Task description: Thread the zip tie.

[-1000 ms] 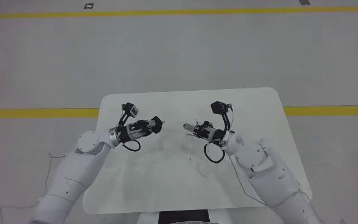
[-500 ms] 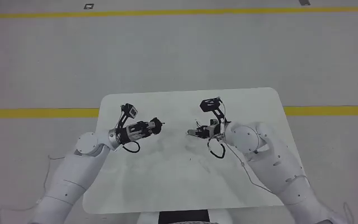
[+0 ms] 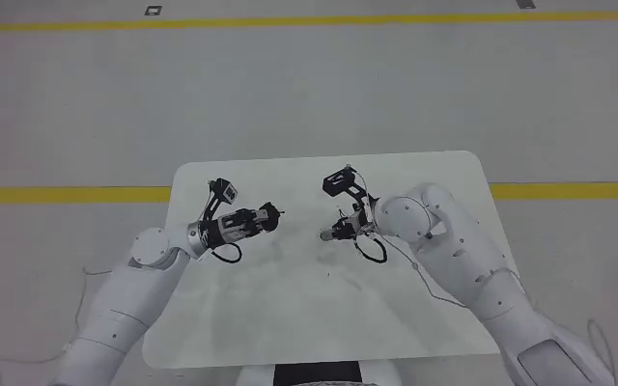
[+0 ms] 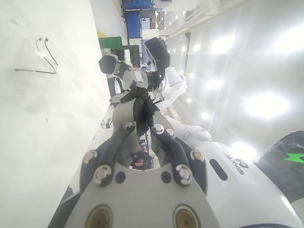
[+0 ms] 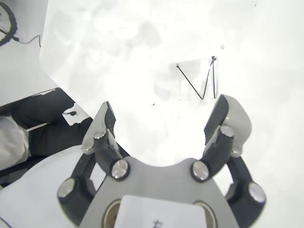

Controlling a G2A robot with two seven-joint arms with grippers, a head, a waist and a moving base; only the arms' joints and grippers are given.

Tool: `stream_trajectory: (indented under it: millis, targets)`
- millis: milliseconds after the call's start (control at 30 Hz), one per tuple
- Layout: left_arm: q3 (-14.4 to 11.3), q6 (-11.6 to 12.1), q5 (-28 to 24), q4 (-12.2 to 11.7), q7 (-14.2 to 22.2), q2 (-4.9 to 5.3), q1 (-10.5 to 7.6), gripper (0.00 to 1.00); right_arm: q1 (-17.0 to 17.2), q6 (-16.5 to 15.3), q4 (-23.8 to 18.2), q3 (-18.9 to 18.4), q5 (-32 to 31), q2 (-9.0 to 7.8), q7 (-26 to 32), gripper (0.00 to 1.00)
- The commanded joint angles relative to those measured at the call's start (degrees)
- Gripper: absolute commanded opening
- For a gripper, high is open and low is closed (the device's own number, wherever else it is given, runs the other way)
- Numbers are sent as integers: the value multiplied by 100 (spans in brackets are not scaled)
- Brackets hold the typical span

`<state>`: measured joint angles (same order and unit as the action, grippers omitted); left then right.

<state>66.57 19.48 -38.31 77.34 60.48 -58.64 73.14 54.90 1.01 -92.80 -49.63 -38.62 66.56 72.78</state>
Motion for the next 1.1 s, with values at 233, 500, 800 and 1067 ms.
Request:
stream_trajectory:
  millis: [233, 500, 800, 1067]
  targets:
    - [0, 0, 0, 0, 0, 0, 0, 0, -339, -220, 486, 372, 194, 119, 175, 100]
    - [0, 0, 0, 0, 0, 0, 0, 0, -465, -376, 758, 532, -97, 141, 266, 100]
    - [0, 0, 0, 0, 0, 0, 0, 0, -1328, -1223, 1558, 1644, -546, 447, 686, 100]
    - [0, 0, 0, 0, 0, 0, 0, 0, -1499, -1092, 1697, 1942, -595, 588, 683, 100]
